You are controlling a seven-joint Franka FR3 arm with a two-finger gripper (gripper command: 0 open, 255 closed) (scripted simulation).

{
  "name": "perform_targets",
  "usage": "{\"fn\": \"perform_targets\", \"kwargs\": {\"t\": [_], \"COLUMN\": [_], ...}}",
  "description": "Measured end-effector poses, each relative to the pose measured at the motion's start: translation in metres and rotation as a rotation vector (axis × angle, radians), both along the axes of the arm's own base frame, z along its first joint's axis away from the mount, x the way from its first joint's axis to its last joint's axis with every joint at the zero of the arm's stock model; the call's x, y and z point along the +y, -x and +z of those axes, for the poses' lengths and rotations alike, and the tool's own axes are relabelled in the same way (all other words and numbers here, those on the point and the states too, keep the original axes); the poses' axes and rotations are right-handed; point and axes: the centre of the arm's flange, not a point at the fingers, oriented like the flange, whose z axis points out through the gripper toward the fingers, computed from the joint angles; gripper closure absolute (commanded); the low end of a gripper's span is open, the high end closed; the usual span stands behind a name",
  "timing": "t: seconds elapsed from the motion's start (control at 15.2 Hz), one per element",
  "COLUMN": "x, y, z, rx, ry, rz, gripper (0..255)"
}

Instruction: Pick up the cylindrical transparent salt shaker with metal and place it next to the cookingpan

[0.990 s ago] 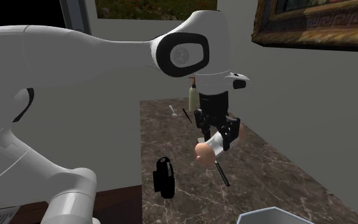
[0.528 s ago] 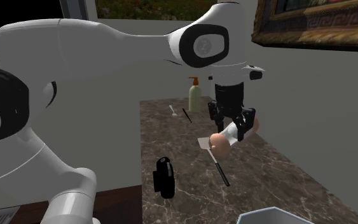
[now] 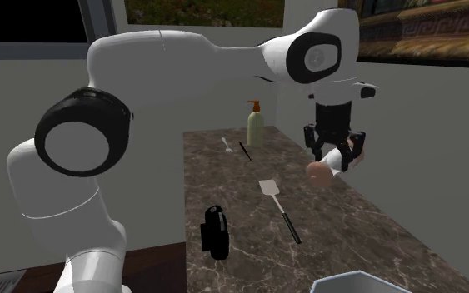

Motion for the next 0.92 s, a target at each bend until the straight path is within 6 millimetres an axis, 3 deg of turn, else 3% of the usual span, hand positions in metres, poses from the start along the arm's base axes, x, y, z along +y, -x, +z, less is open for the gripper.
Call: {"fn": "perform_targets", "kwargs": {"t": [0.33, 0.92], "x": [0.006, 0.005], "y": [-0.060, -0.068], "z": [0.000, -0.041], "rx": [0.001, 0.000], "ry": [0.000, 0.000], "rz": [0.000, 0.000], "gripper": [255, 255]}}
